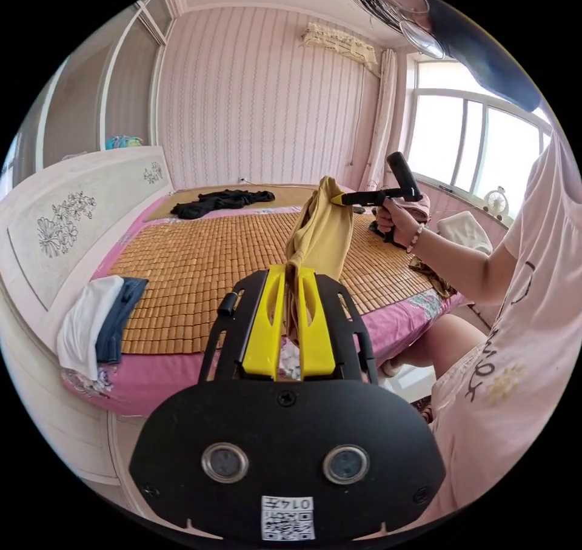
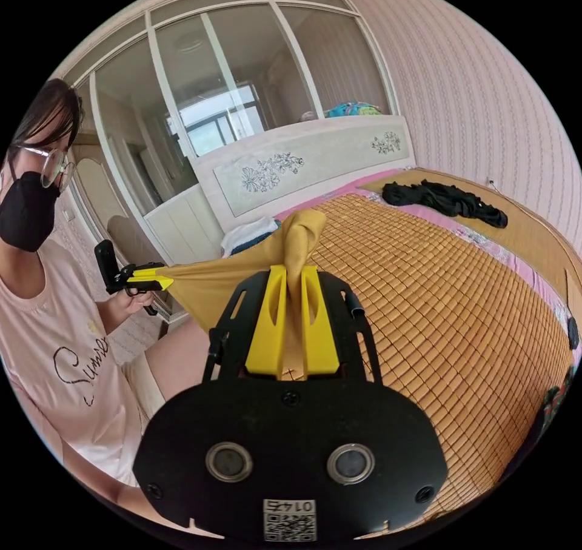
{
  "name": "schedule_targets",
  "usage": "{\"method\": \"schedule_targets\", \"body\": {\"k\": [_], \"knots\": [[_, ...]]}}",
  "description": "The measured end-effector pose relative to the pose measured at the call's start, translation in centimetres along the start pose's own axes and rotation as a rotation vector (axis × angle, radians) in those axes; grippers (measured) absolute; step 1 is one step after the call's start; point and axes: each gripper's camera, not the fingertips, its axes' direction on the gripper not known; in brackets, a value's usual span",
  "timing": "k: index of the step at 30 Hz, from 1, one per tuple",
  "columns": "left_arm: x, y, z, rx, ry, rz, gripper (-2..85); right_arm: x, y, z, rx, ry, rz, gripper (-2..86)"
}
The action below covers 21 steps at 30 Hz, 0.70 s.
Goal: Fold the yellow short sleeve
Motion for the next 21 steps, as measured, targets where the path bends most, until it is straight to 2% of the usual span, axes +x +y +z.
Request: {"method": "schedule_targets", "body": {"k": [4, 7, 10, 12, 14, 15, 17, 18, 21], "knots": [[-5.5, 0.0, -6.9, 0.066, -0.159, -0.031, 3.4, -6.8, -8.7, 7.2, 0.008, -0.142, -0.141, 2.8], [-11.2, 0.2, -11.0, 0.122, -0.344, -0.049, 3.5, -12.4, -16.6, 14.1, -0.043, -0.209, -0.270, 3.1], [-19.6, 0.0, -13.0, 0.156, -0.507, -0.117, 4.1, -17.3, -25.7, 23.5, -0.155, -0.261, -0.349, 4.0], [-29.3, 0.7, -12.2, 0.156, -0.599, -0.244, 6.1, -19.0, -31.4, 31.3, -0.257, -0.284, -0.317, 5.1], [-37.5, 2.5, -10.0, 0.096, -0.690, -0.390, 8.7, -19.6, -36.7, 43.1, -0.373, -0.235, -0.180, 9.6], [-42.6, 4.6, -8.2, 0.041, -0.734, -0.495, 8.9, -19.7, -37.4, 45.9, -0.413, -0.206, -0.146, 11.2], [-49.0, 8.8, -5.4, -0.077, -0.729, -0.665, 9.0, -19.7, -37.5, 55.0, -0.588, -0.115, -0.076, 15.7], [-51.6, 11.8, -4.1, -0.142, -0.709, -0.771, 8.9, -19.7, -37.1, 56.3, -0.606, -0.105, -0.067, 16.3], [-51.1, 17.0, -2.7, -0.220, -0.696, -0.755, 8.4, -19.4, -33.7, 58.3, -0.572, -0.109, -0.107, 14.5]]}}
